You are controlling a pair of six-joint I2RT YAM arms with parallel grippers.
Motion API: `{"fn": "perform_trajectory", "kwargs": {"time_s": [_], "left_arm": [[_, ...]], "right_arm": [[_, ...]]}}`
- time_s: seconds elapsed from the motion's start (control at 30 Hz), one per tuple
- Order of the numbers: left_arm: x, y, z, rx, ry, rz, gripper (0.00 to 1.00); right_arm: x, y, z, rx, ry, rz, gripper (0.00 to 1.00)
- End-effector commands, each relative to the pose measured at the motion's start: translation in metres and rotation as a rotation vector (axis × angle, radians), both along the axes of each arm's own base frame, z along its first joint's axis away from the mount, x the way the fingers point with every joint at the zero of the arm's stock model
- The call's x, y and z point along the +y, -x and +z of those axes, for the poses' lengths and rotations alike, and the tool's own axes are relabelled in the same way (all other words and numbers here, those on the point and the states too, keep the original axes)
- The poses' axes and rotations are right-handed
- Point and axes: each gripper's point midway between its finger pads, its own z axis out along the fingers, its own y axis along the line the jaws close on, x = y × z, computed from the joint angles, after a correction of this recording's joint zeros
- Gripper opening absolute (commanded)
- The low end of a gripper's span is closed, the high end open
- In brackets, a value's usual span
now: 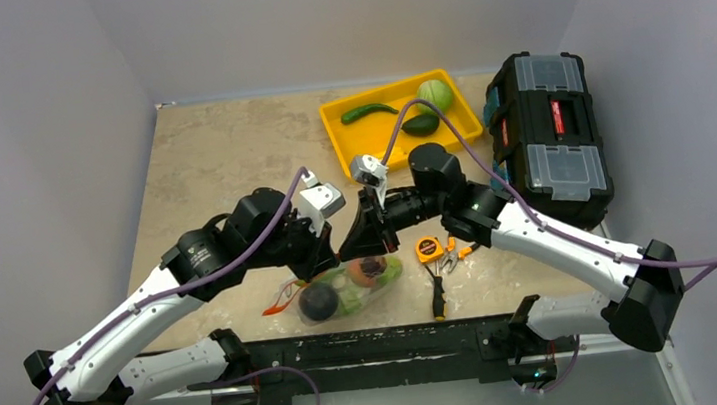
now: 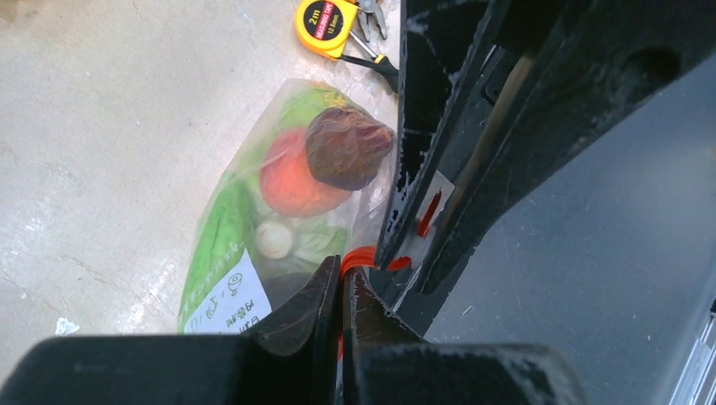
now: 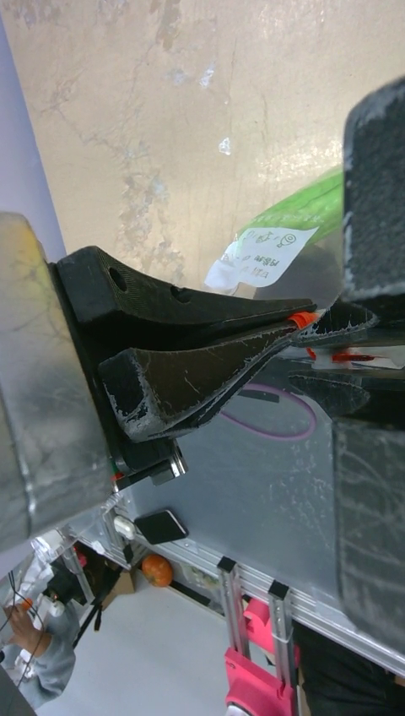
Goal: Place the food in the zip-top bag and seal the zipper
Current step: Zip the zipper food storage bag at the center of the board.
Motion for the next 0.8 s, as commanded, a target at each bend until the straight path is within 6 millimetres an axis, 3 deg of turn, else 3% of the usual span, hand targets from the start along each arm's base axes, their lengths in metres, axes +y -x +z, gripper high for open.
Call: {"fn": "perform_trajectory", "kwargs": {"time_s": [0.0,0.13,0.4,0.6,0.77], "left_arm": [[-0.015,-0.006,0.047,-0.103,0.161,-0.031,0.00],[-0.014,-0.004,0.048,-0.109,0.169,-0.035,0.00],[-0.010,-0.002,0.039,-0.098,0.149,-0.031,0.00],[-0.009,0.000,0.036,-0.088,0.143,-0.044,0.00],[-0.010,0.002,0.035,-0.076,0.127,-0.059,0.00]], "right_arm": [[0.010,-0.011,-0.003,-0.040,0.005,-0.047,0.03],[0.010,-0.025,-0.007,-0.053,0.031,-0.137,0.17],[-0.008,-0.011,0.005,-0.031,-0.036,-0.108,0.44],[-0.021,-0.013,0.009,-0.018,-0.051,-0.101,0.54],[-0.026,-0.025,0.006,-0.078,0.069,-0.149,0.60]]}}
